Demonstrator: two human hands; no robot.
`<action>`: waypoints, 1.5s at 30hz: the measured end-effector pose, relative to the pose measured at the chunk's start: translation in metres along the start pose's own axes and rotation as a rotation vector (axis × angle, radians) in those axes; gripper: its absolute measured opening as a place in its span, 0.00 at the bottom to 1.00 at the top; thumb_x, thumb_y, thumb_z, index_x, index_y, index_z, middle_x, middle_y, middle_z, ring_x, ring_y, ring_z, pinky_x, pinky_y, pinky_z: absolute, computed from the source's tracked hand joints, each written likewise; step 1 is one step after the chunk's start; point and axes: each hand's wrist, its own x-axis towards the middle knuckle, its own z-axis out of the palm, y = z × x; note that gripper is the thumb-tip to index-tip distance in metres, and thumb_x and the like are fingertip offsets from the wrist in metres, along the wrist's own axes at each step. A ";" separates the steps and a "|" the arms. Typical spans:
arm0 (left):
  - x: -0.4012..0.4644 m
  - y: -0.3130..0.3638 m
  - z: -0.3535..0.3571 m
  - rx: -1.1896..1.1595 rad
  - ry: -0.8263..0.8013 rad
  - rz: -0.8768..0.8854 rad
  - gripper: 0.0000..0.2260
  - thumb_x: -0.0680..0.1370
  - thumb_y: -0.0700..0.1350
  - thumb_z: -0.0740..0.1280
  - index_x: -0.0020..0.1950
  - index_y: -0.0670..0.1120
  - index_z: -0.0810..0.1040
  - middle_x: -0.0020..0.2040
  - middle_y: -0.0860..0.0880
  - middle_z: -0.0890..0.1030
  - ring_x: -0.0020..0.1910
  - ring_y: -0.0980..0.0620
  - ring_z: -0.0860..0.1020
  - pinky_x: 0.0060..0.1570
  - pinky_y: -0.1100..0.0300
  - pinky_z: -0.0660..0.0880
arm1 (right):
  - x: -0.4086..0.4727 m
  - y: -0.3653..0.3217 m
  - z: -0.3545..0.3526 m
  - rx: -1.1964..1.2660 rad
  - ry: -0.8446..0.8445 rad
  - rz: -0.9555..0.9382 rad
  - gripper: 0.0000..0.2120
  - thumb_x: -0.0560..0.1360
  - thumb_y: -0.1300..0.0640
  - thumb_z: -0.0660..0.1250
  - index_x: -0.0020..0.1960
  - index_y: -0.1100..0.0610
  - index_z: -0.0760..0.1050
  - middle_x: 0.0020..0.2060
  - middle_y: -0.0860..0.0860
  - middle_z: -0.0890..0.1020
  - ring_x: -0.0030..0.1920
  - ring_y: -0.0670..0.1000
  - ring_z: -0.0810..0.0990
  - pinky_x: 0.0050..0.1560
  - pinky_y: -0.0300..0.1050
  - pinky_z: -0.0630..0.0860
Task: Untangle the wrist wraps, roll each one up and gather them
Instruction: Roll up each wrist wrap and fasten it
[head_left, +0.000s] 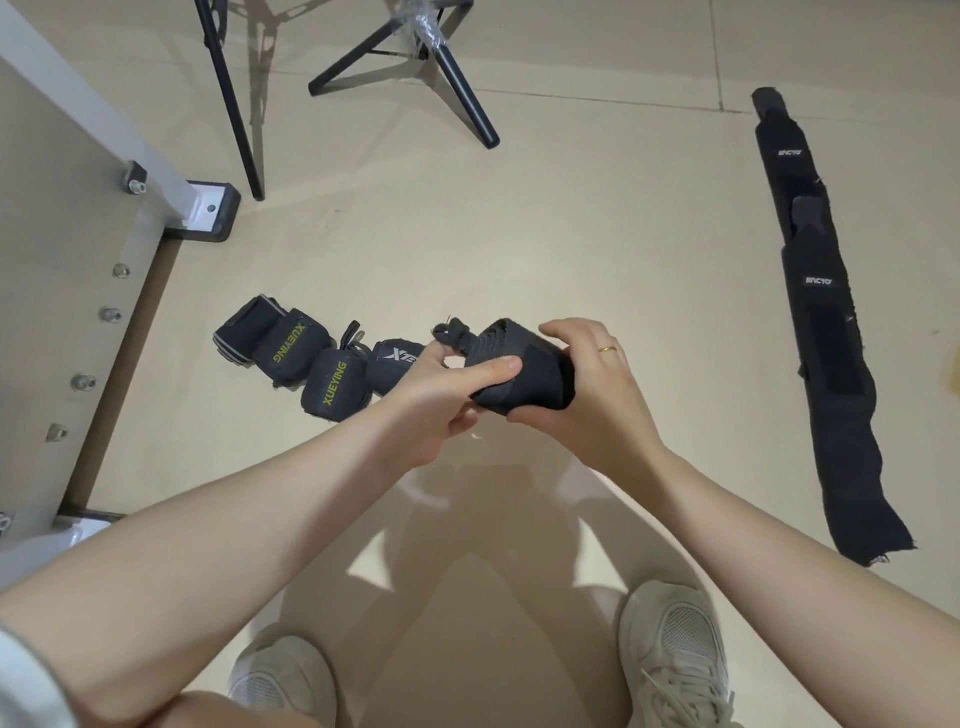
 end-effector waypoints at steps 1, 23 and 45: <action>0.002 0.000 0.000 0.023 0.010 0.029 0.15 0.71 0.46 0.74 0.48 0.52 0.68 0.39 0.53 0.79 0.34 0.55 0.78 0.41 0.62 0.72 | 0.001 0.000 -0.001 -0.035 -0.014 0.056 0.31 0.63 0.50 0.78 0.61 0.53 0.69 0.57 0.46 0.72 0.60 0.50 0.68 0.53 0.44 0.69; 0.030 -0.034 -0.004 0.158 0.090 0.085 0.19 0.70 0.50 0.75 0.55 0.45 0.74 0.45 0.51 0.80 0.47 0.53 0.79 0.46 0.59 0.72 | 0.027 0.047 0.034 0.869 -0.385 0.486 0.16 0.75 0.42 0.60 0.44 0.56 0.71 0.45 0.58 0.77 0.48 0.51 0.74 0.59 0.52 0.68; 0.116 -0.057 -0.061 1.652 0.260 0.823 0.23 0.63 0.43 0.70 0.58 0.46 0.78 0.53 0.48 0.80 0.56 0.40 0.77 0.56 0.52 0.59 | 0.072 0.085 0.099 0.640 -0.055 0.784 0.23 0.70 0.48 0.73 0.58 0.57 0.69 0.48 0.49 0.78 0.46 0.49 0.79 0.43 0.43 0.75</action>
